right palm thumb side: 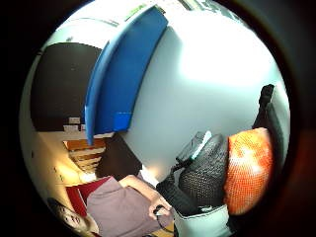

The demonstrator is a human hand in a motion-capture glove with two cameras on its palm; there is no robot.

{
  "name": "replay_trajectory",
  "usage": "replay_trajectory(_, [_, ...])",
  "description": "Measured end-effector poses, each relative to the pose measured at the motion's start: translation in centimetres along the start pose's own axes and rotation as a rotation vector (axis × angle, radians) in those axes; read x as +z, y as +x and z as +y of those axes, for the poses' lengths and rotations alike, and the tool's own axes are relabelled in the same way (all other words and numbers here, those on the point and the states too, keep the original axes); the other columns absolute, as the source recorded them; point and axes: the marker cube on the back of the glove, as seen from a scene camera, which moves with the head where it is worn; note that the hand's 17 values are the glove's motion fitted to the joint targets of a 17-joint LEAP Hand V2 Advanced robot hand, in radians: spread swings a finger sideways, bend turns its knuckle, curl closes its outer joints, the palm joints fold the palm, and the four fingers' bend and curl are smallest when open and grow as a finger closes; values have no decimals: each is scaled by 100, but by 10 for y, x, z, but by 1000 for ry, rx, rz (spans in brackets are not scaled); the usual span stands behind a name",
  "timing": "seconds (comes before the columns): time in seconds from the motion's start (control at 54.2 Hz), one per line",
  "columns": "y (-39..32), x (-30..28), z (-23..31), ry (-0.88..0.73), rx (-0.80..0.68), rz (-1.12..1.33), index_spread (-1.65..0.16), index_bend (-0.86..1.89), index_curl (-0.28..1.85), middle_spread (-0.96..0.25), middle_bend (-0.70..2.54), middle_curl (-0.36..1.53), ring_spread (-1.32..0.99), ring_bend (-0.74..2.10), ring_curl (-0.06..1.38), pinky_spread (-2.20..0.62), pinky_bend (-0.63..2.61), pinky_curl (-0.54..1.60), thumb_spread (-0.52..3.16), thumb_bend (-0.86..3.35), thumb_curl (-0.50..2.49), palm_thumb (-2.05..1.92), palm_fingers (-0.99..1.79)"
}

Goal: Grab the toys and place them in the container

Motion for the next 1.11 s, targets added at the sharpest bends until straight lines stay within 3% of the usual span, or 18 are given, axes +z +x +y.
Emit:
replay_trajectory(0.221, [-33, -90, -22, 89, -153, 115, -22, 95, 78, -21, 131, 82, -32, 150, 70, -41, 115, 59, 120, 3, 55, 30, 111])
replay_trajectory(0.387, [-76, -160, -65, 170, -96, 139, -21, 95, 85, -20, 132, 83, -31, 153, 70, -41, 116, 62, 117, 1, 59, 31, 109])
replay_trajectory(0.498, [-112, -184, -95, 188, -148, 74, -20, 94, 88, -19, 132, 84, -31, 154, 70, -41, 116, 63, 117, 0, 61, 31, 109])
replay_trajectory(0.553, [-127, -184, -109, 190, -212, 121, -20, 94, 90, -19, 132, 84, -31, 154, 69, -41, 116, 63, 116, -1, 62, 31, 109])
replay_trajectory(0.645, [-162, -178, -138, 199, -64, 134, -20, 92, 92, -18, 133, 84, -31, 154, 69, -41, 116, 63, 116, -1, 63, 31, 109])
replay_trajectory(0.774, [-211, -157, -150, 157, -364, 146, -20, 90, 96, -18, 133, 84, -30, 155, 68, -41, 115, 64, 115, -1, 65, 31, 109])
replay_trajectory(0.903, [-273, -130, -170, 131, -391, 127, -20, 89, 98, -18, 132, 84, -30, 155, 67, -41, 114, 64, 115, -1, 66, 29, 109])
replay_trajectory(0.977, [-292, -115, -184, 110, -275, 129, -20, 87, 100, -17, 131, 84, -30, 155, 67, -41, 113, 64, 115, -1, 67, 28, 109])
replay_trajectory(1.051, [-309, -101, -183, 39, -426, 117, -20, 85, 101, -17, 130, 84, -30, 155, 66, -41, 113, 64, 115, -1, 67, 27, 107])
replay_trajectory(1.106, [-317, -89, -187, -26, -425, 160, -20, 83, 102, -17, 127, 83, -29, 153, 66, -40, 111, 63, 116, -1, 66, 26, 103])
